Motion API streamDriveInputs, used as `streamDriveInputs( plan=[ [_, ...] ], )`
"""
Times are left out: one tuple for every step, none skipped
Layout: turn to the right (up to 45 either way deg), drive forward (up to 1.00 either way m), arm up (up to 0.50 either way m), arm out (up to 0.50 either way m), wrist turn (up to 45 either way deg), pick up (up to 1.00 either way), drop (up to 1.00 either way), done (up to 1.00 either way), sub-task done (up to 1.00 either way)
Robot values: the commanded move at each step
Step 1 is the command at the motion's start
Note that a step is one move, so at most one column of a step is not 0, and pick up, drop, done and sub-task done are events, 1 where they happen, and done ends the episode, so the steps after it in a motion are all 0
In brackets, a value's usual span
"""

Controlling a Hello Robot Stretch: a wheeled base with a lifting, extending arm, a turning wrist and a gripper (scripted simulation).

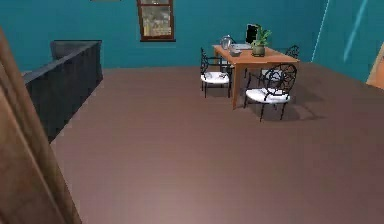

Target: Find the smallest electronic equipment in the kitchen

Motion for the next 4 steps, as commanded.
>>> streamDriveInputs(
  plan=[
    [15.0,0.0,0.0,0.0,0.0,0.0,0.0,0.0,0.0],
    [0.0,0.05,0.0,0.0,0.0,0.0,0.0,0.0,0.0],
    [27.0,0.0,0.0,0.0,0.0,0.0,0.0,0.0,0.0],
    [0.0,1.0,0.0,0.0,0.0,0.0,0.0,0.0,0.0]
  ],
)
